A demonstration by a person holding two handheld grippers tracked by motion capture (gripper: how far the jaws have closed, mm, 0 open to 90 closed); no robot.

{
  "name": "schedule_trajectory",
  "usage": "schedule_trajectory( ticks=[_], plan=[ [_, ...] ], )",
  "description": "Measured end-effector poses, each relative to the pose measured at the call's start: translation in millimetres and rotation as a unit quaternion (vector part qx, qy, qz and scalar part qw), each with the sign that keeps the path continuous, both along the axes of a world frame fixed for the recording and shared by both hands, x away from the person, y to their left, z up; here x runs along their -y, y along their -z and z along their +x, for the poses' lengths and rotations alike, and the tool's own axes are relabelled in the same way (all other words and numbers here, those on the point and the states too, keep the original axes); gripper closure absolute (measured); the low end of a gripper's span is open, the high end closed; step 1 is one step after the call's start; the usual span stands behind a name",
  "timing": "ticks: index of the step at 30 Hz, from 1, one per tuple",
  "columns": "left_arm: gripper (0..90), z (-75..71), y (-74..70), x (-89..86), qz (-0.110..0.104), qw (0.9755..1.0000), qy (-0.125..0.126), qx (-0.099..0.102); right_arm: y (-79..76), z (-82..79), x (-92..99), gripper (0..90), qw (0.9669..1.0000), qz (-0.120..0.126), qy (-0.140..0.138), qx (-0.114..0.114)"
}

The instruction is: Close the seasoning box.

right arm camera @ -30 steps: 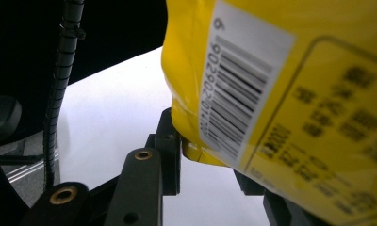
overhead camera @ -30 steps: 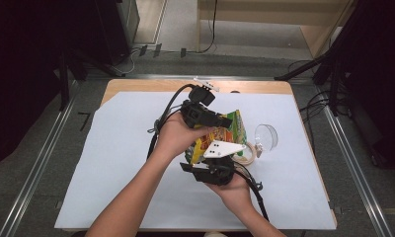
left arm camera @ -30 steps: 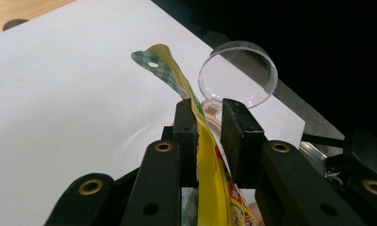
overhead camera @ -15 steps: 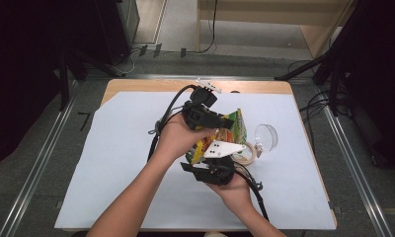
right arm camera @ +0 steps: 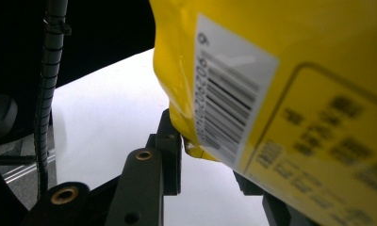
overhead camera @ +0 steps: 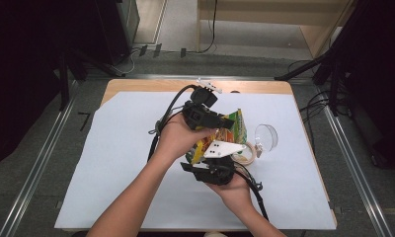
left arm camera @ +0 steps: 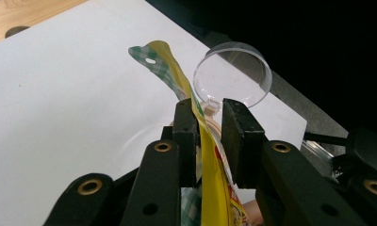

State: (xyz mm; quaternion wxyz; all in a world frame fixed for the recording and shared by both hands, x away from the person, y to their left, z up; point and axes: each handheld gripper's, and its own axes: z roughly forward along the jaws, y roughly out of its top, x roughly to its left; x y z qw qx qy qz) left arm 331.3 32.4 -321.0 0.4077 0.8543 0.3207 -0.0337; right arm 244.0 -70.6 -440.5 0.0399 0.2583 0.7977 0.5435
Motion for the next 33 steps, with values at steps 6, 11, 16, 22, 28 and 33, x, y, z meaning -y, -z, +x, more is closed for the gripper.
schedule_trajectory(
  ticks=[6, 11, 16, 22, 28, 33],
  plan=[
    [76.7, 0.6, 0.5, 0.2, -0.003, 1.0, -0.001, -0.003, 0.0, 0.2, 0.2, 68.9, 1.0, 0.0, 0.001, -0.001],
    [76.7, 1.0, 0.9, -0.3, -0.002, 1.0, 0.0, -0.002, 0.0, 0.2, 0.3, 68.9, 1.0, 0.0, 0.001, 0.0],
    [76.8, 1.0, 1.3, -0.9, -0.002, 1.0, -0.001, -0.002, 0.1, 0.1, 0.2, 68.9, 1.0, -0.002, -0.001, 0.001],
    [76.8, 1.9, 2.5, -2.4, -0.004, 1.0, -0.003, -0.004, -0.5, -0.6, -0.3, 68.9, 1.0, -0.003, -0.001, 0.003],
    [76.8, 2.6, 3.4, -5.0, -0.006, 0.9999, -0.007, -0.007, -1.7, -1.9, -1.6, 68.8, 0.9999, -0.007, -0.003, 0.007],
    [76.7, 2.1, 2.6, -5.6, -0.006, 0.9999, -0.007, -0.007, -2.5, -2.9, -2.0, 68.8, 0.9999, -0.005, -0.003, 0.008]
  ],
)
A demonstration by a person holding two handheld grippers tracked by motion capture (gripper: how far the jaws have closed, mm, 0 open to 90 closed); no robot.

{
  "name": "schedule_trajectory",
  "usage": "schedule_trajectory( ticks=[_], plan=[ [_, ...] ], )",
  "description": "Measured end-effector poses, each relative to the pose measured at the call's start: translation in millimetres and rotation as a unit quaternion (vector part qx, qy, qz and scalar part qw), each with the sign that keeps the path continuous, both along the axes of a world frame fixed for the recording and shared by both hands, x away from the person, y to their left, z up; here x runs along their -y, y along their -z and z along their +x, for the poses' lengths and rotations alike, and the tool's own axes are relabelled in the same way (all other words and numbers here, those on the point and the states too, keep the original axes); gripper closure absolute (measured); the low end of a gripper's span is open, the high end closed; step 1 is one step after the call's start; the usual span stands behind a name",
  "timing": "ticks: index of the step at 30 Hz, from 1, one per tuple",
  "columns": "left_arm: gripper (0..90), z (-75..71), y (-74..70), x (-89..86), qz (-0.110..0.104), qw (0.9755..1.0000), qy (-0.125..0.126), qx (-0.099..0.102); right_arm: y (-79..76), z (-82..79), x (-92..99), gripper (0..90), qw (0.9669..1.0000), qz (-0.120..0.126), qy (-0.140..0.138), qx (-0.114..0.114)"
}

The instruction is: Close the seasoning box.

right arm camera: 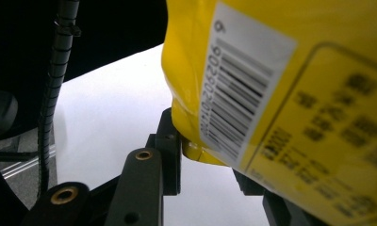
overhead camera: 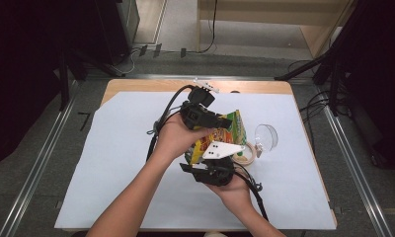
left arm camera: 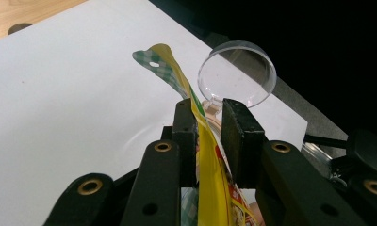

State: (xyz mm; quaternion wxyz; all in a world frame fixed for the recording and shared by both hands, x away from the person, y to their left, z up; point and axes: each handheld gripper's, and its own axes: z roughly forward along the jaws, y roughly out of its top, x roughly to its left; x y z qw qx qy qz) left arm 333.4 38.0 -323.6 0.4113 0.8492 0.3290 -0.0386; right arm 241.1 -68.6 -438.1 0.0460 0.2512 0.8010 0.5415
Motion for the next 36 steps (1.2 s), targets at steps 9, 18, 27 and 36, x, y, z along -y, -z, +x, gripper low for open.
schedule_trajectory(
  ticks=[9, 18, 27, 36],
  plan=[
    [76.6, 0.2, 0.6, -0.3, 0.002, 1.0, 0.001, 0.0, 0.2, 0.1, -0.2, 68.7, 1.0, -0.002, -0.001, 0.001],
    [76.7, 0.4, 1.4, -1.3, 0.001, 1.0, 0.001, -0.001, 0.5, 0.1, -0.6, 68.8, 1.0, -0.004, -0.001, 0.002],
    [76.7, 0.3, 1.9, -1.3, 0.002, 1.0, 0.001, 0.0, 0.7, -0.2, -0.8, 68.7, 1.0, -0.005, -0.001, 0.0],
    [76.7, 0.0, 1.6, -0.9, 0.002, 1.0, 0.001, 0.0, 0.5, -0.3, -0.7, 68.7, 1.0, -0.004, 0.0, 0.001]
  ],
)
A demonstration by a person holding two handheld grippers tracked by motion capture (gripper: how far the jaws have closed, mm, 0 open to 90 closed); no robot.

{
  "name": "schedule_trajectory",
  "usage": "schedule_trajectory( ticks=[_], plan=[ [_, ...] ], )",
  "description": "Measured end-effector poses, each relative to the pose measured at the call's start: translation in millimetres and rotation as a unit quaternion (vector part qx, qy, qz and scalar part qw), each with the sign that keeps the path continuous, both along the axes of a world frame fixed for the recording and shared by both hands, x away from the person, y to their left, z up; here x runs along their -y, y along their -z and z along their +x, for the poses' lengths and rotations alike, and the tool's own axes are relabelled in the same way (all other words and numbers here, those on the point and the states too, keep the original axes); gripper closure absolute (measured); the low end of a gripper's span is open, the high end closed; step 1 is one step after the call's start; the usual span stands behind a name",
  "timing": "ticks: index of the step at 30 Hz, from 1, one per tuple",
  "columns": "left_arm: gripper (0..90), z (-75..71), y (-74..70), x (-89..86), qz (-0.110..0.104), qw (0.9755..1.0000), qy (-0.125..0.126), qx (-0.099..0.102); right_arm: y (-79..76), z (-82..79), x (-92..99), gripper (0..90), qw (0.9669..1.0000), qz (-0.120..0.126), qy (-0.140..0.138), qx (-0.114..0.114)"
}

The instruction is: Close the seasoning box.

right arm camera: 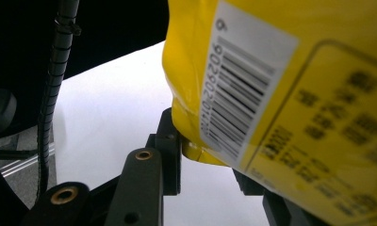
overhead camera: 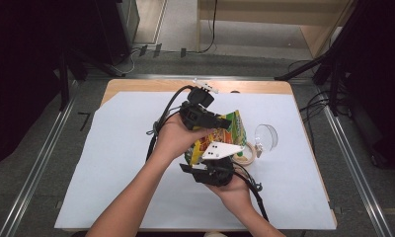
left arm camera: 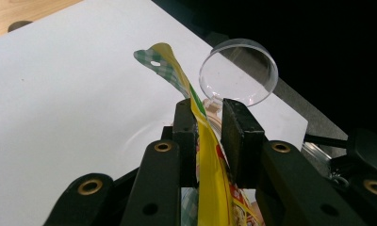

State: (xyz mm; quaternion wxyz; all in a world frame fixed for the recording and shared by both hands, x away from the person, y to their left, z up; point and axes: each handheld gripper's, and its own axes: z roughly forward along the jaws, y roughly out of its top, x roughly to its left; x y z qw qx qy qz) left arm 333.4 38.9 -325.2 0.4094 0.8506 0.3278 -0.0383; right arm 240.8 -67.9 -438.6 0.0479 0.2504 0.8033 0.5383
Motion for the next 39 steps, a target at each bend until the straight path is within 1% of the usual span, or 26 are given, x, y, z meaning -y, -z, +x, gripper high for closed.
schedule_trajectory(
  ticks=[8, 12, 16, 25, 27, 31, 36, 39],
  plan=[
    [76.3, -3.3, -2.0, 1.7, 0.002, 1.0, 0.005, 0.006, 1.0, -0.5, 0.0, 69.1, 1.0, 0.003, 0.002, 0.004],
    [76.3, -3.2, -1.9, 2.3, 0.003, 1.0, 0.005, 0.004, 1.2, -0.5, 0.0, 69.1, 1.0, 0.004, 0.002, 0.002],
    [76.4, -3.7, -1.5, 3.7, 0.005, 0.9999, 0.008, 0.002, 2.6, -1.0, -0.4, 69.4, 1.0, 0.006, 0.003, -0.005],
    [76.2, -4.3, -2.2, 3.9, 0.007, 0.9999, 0.009, 0.003, 2.8, -0.9, -0.3, 69.7, 1.0, 0.004, 0.003, -0.002],
    [76.3, -4.6, -2.1, 4.3, 0.008, 0.9999, 0.01, 0.003, 3.6, -0.7, -0.4, 69.9, 1.0, 0.002, 0.004, 0.003],
    [76.3, -4.2, -1.8, 4.2, 0.005, 0.9999, 0.009, 0.001, 3.5, -0.8, -0.4, 69.9, 1.0, 0.001, 0.004, 0.0],
    [76.2, -4.7, -2.3, 4.3, 0.007, 0.9999, 0.01, 0.002, 3.7, -0.6, -0.3, 69.9, 1.0, 0.001, 0.005, 0.001],
    [76.2, -3.7, -1.5, 3.9, 0.005, 0.9999, 0.01, -0.003, 3.9, -0.4, -0.4, 69.9, 1.0, 0.001, 0.005, 0.001]
  ],
)
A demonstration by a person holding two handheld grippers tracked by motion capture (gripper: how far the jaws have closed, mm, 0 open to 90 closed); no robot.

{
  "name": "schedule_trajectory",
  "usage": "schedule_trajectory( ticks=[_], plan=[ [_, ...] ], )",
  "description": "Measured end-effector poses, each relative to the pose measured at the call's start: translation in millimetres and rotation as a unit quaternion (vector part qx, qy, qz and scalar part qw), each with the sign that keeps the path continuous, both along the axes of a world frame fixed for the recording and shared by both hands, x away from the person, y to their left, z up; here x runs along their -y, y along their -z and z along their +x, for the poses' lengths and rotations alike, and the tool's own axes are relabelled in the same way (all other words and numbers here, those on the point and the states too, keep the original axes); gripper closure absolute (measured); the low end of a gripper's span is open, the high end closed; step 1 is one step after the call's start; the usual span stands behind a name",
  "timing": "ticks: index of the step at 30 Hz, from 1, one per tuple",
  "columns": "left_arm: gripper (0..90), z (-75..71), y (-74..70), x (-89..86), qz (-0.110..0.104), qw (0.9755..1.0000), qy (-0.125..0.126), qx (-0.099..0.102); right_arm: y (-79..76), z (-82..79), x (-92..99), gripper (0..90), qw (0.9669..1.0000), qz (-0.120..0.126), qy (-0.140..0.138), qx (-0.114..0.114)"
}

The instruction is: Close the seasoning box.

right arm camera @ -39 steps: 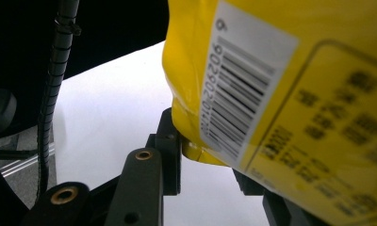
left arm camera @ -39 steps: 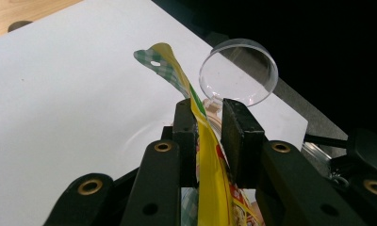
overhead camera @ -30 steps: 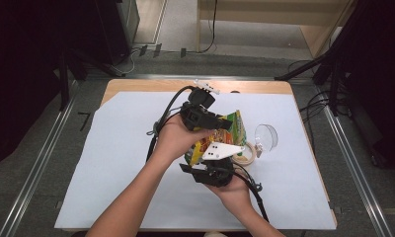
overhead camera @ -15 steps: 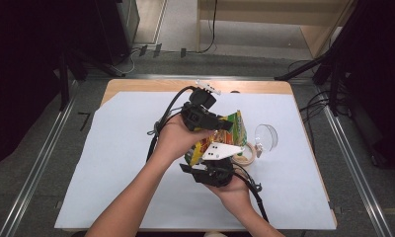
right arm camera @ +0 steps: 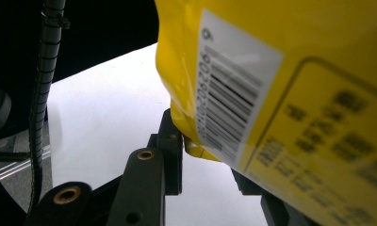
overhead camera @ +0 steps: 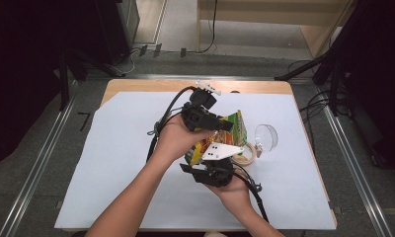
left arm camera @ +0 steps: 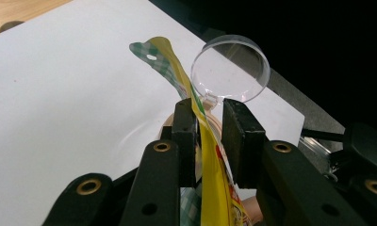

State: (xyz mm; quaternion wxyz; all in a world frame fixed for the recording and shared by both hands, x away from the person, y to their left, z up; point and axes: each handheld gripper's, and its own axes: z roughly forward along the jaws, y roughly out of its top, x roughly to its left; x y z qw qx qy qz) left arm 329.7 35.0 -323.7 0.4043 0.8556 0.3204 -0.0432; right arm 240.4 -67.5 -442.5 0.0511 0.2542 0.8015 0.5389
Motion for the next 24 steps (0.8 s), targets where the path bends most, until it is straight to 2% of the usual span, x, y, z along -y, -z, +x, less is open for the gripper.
schedule_trajectory(
  ticks=[9, 17, 22, 24],
  plan=[
    [76.1, -1.5, -1.1, 0.4, 0.0, 1.0, 0.001, 0.003, 0.0, 0.1, 0.2, 69.9, 1.0, -0.001, 0.0, 0.0],
    [76.1, -1.4, -4.7, -0.5, -0.002, 1.0, 0.0, 0.001, -4.4, -1.9, -0.5, 70.0, 0.9999, 0.013, -0.004, -0.007],
    [75.8, -1.8, -4.9, 0.2, -0.002, 1.0, 0.0, 0.001, -4.3, -1.6, -0.2, 70.0, 0.9999, 0.013, -0.004, -0.005],
    [76.0, -1.0, -5.2, -0.2, -0.002, 1.0, -0.001, 0.001, -6.9, -3.2, -0.4, 69.9, 0.9998, 0.017, -0.005, -0.013]
  ],
)
